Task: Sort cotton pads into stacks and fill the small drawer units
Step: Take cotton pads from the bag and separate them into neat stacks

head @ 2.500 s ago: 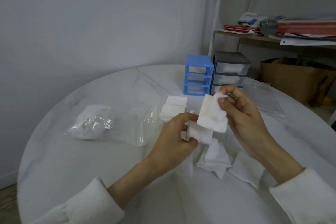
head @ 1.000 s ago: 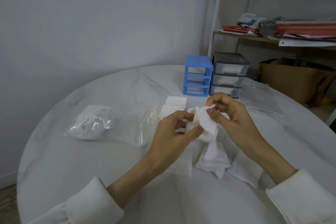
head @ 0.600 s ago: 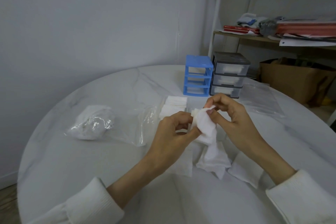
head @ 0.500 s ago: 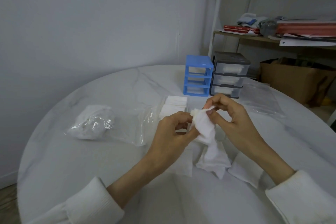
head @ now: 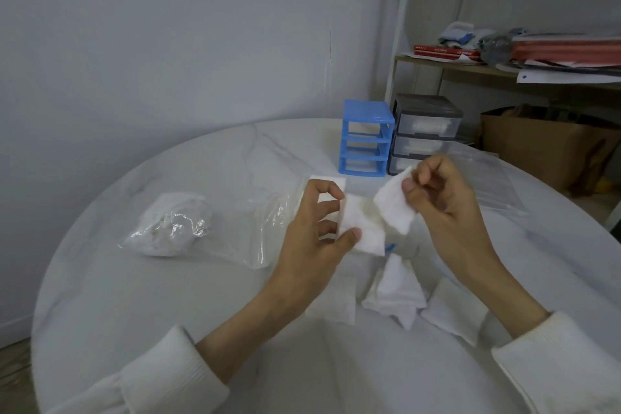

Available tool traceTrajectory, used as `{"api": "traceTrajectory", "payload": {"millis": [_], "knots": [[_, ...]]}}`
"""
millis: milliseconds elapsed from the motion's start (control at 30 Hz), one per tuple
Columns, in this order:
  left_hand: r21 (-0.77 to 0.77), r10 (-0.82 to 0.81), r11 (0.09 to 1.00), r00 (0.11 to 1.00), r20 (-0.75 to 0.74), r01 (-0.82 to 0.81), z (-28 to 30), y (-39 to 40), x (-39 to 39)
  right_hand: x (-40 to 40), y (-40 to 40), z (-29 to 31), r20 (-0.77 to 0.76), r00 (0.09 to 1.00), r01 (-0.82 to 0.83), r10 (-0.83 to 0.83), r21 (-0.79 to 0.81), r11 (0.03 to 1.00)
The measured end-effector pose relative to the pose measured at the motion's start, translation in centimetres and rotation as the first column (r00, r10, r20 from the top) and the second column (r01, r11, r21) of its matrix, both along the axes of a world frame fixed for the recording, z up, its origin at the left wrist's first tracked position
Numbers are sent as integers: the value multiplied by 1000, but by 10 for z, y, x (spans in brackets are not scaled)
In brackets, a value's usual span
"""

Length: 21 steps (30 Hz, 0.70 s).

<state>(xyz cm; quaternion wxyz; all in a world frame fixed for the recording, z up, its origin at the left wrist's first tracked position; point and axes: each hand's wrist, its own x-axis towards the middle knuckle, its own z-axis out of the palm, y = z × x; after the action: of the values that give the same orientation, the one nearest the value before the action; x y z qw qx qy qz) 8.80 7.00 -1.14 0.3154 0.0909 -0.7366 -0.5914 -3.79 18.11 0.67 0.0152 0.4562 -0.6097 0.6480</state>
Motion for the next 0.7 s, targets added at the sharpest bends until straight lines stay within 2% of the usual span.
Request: {"api": "traceTrajectory", "payload": {"millis": [100,233,500,700], "knots": [[3,-4,1000,1000,-22,4,1,0,1,5,0,-1,-122,988,-83,93,88,993],[-117,10,993,1000,-22,-13,-4,-4,-2,10,0,-4,-264,960,-28,89,226,974],[-106,-17,994,998,59,23,-7,-3,-4,4,2,-8,-406,912,96,49,329,940],[-94,-12,995,998,62,18,-6,-2,-3,3,1,-11,-440,895,92,78,352,932]]}}
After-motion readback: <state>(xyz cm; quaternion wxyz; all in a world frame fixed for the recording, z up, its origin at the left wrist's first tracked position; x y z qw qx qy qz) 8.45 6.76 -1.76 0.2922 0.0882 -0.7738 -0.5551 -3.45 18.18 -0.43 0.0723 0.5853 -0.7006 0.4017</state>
